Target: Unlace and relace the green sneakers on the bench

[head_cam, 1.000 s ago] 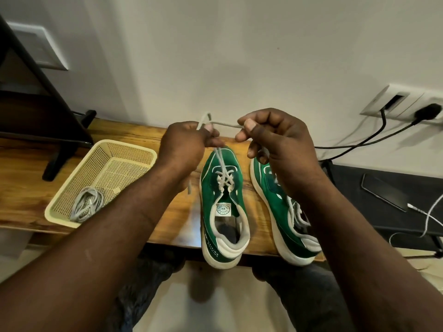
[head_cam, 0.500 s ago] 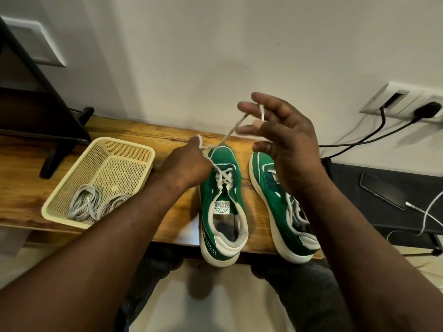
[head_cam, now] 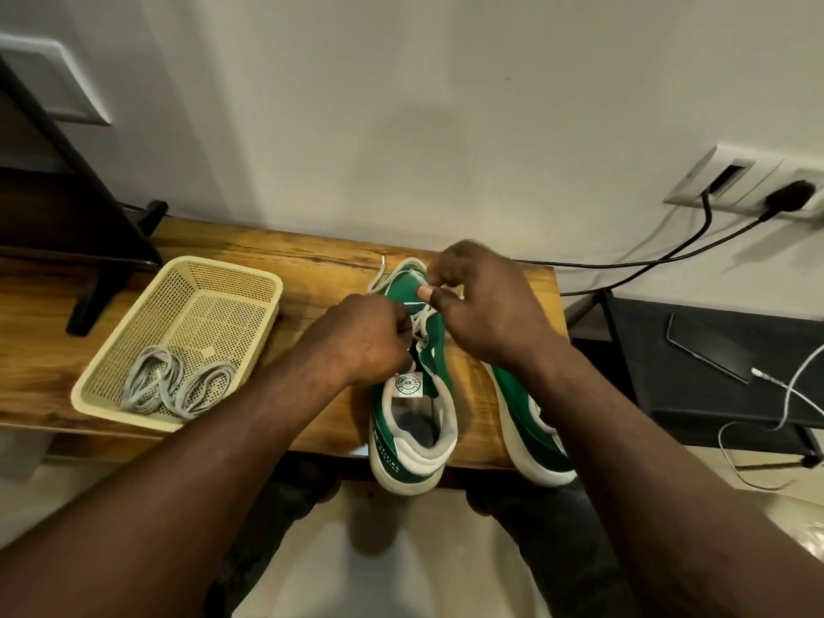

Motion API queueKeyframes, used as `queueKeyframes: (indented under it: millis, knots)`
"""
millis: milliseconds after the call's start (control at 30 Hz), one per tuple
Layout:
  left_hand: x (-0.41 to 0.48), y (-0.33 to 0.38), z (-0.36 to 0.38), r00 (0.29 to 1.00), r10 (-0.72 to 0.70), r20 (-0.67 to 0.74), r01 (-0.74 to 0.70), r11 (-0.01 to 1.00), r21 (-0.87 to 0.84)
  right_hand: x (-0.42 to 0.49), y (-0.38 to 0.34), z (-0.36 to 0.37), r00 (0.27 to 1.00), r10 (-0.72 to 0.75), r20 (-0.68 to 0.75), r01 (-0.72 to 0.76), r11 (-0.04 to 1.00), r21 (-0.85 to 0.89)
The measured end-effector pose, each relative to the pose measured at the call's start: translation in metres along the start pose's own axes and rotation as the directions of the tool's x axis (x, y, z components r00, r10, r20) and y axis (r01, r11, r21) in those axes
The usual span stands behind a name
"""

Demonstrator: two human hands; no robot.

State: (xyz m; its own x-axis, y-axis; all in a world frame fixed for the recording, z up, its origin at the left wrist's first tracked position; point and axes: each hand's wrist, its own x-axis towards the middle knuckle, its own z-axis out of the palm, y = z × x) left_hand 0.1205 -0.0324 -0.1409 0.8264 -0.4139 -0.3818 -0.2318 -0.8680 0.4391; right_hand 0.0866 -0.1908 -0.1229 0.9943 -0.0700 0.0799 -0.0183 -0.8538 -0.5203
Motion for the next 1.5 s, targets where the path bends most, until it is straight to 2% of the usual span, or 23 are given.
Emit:
queueKeyframes:
  millis: [67,200,367,633,933,1033,1167,1400,1500]
  knots:
    - [-0.002,-0.001,-0.003,1.0,0.007,0.003,-0.007,1.0,-0.008,-0.003,-0.003,0.004,0.995,-0.023,0.102,0.02,0.999,0.033]
    - [-0.005,-0.002,-0.004,1.0,-0.014,-0.008,0.014,0.999,-0.034,-0.008,-0.003,0.02,0.973,0.019,0.23,-0.013,0.999,-0.029]
    - [0.002,-0.011,0.0,0.995,-0.095,-0.016,0.091,0.985,-0.148,-0.008,0.001,0.035,0.947,0.001,0.322,0.031,0.995,-0.094]
    - [0.006,-0.024,0.0,0.972,-0.173,0.161,0.222,0.903,-0.368,-0.009,0.005,0.04,0.956,0.035,0.29,-0.015,0.997,-0.073]
    - [0.006,-0.03,0.003,0.968,-0.16,0.191,0.232,0.86,-0.454,-0.017,0.002,0.055,0.993,-0.008,0.121,0.032,0.981,-0.193]
    - [0.007,-0.029,0.003,0.97,-0.157,0.188,0.228,0.86,-0.456,-0.018,0.001,0.061,0.993,-0.03,0.115,0.055,0.975,-0.216]
    - [0.008,-0.033,0.003,0.966,-0.155,0.208,0.239,0.845,-0.478,-0.02,0.004,0.065,0.992,-0.033,0.125,0.054,0.983,-0.173]
    - [0.009,-0.038,0.0,0.954,-0.155,0.258,0.272,0.808,-0.522,-0.017,0.012,0.067,0.989,0.024,0.147,-0.029,0.999,0.029]
    - [0.008,-0.036,-0.002,0.953,-0.157,0.258,0.272,0.816,-0.51,-0.019,0.01,0.07,0.99,0.05,0.132,-0.049,0.999,-0.009]
